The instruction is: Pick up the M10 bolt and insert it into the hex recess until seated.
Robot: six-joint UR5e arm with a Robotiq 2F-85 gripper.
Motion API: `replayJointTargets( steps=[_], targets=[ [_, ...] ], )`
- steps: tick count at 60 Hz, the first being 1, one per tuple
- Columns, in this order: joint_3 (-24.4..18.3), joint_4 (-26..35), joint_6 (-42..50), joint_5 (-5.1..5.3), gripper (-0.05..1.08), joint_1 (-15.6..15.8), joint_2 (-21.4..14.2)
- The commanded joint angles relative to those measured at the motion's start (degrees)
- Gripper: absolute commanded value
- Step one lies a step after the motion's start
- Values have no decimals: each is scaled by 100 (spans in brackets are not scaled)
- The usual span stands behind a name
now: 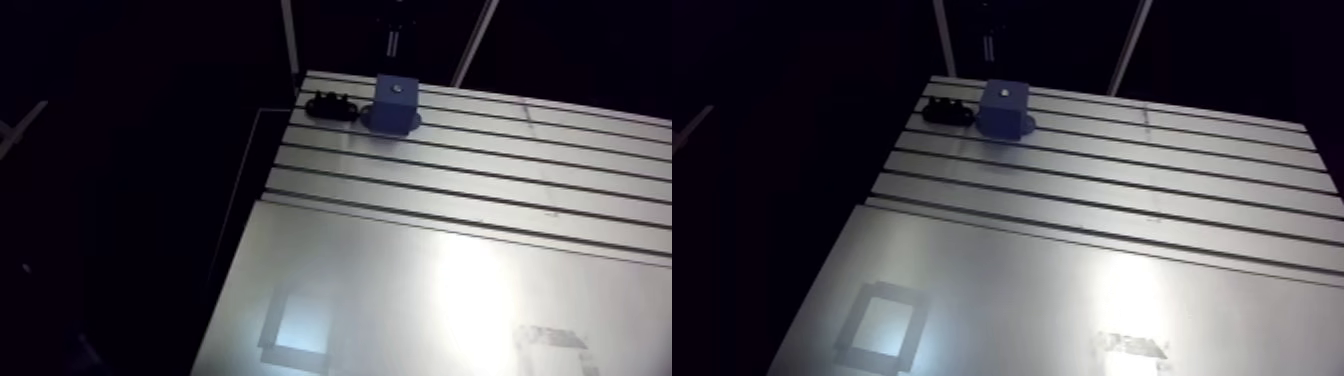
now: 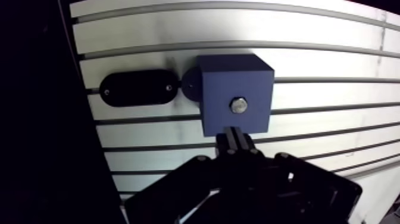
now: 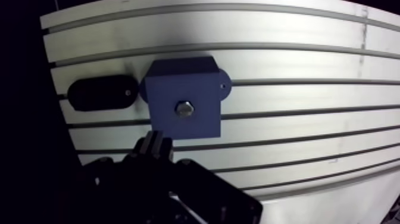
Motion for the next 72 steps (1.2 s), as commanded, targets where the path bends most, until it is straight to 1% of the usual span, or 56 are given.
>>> replayJointTargets(
  steps=[1,13,16,20,31,42,72],
  targets=[
    [25,-34,-177,-20,108,-19,-3],
    [41,-34,-283,-29,108,-73,-3],
    [76,-42,-332,-45,108,-81,-3],
    [125,-50,-394,-38,108,-99,-3],
    [277,-369,-443,-20,108,-161,-3],
    [356,-426,-591,-20,108,-186,5],
    [595,-745,-610,-12,108,-205,13]
  ],
)
